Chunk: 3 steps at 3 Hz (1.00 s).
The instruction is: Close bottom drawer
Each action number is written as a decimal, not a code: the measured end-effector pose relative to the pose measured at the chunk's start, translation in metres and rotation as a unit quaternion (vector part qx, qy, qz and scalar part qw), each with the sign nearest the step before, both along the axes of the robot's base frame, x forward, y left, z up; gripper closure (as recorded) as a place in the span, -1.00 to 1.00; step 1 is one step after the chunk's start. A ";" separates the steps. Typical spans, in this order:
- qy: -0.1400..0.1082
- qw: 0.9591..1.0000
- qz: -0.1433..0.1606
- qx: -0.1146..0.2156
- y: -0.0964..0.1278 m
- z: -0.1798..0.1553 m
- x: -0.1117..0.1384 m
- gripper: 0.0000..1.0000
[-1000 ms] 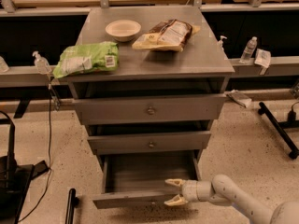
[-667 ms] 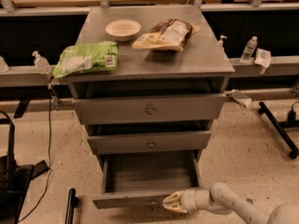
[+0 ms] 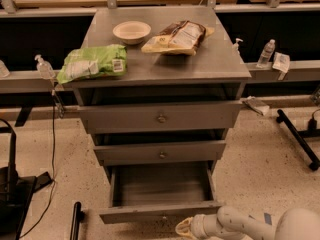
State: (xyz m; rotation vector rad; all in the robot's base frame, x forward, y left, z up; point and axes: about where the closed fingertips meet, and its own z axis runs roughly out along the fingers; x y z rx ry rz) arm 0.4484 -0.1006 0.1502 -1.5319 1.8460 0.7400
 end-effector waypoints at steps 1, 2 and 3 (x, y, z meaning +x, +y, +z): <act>0.016 0.999 -0.029 -0.028 -0.004 -0.028 0.010 1.00; 0.015 0.997 -0.062 -0.044 -0.009 -0.048 0.034 1.00; -0.003 0.993 -0.098 -0.062 -0.018 -0.052 0.067 1.00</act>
Offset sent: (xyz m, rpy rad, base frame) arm 0.0733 -0.0250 -0.0688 -0.1341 0.0129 -0.2187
